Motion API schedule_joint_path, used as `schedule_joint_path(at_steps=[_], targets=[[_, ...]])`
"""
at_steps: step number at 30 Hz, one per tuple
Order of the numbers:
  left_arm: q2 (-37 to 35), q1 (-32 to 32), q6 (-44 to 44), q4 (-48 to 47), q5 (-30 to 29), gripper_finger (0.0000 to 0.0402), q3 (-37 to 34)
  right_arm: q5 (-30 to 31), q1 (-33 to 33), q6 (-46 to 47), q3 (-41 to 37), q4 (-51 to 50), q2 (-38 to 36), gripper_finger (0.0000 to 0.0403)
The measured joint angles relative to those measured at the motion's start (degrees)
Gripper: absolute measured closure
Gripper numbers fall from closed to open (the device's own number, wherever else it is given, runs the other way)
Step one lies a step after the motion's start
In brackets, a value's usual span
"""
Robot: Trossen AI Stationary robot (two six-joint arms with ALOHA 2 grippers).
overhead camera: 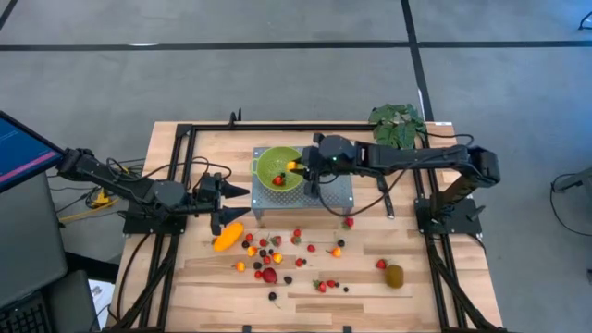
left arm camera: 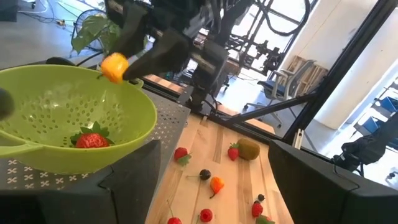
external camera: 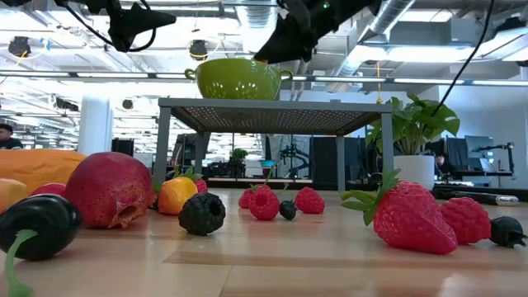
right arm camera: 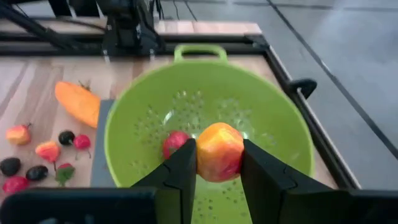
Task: Pick & Place Fruit
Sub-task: Put the peach into the green strainer bowl on the shelf, then put the strawberry into the green strainer bowl on the shelf
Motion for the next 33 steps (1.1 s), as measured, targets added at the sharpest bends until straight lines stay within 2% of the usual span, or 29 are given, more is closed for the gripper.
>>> schedule_joint_path(at_steps=[12, 25, 29, 33], targets=[[0.0, 0.0, 0.0, 0.2, 0.0, 0.0111, 0.0, 0.0, -0.1, 0.0, 0.0, -0.5, 0.0, 0.0297], [0.0, 0.0, 0.0, 0.7, 0.0, 0.0111, 0.0, 0.0, -0.8, 0.0, 0.0, 0.3, 0.0, 0.0180], [0.0, 0.0, 0.0, 0.9, 0.0, 0.0111, 0.0, 0.0, -0.8, 0.0, 0.0, 0.4, -0.6, 0.0161], [0.0, 0.0, 0.0, 0.9, 0.0, 0.0111, 0.0, 0.0, -0.7, 0.0, -0.1, -0.7, -1.2, 0.0159]])
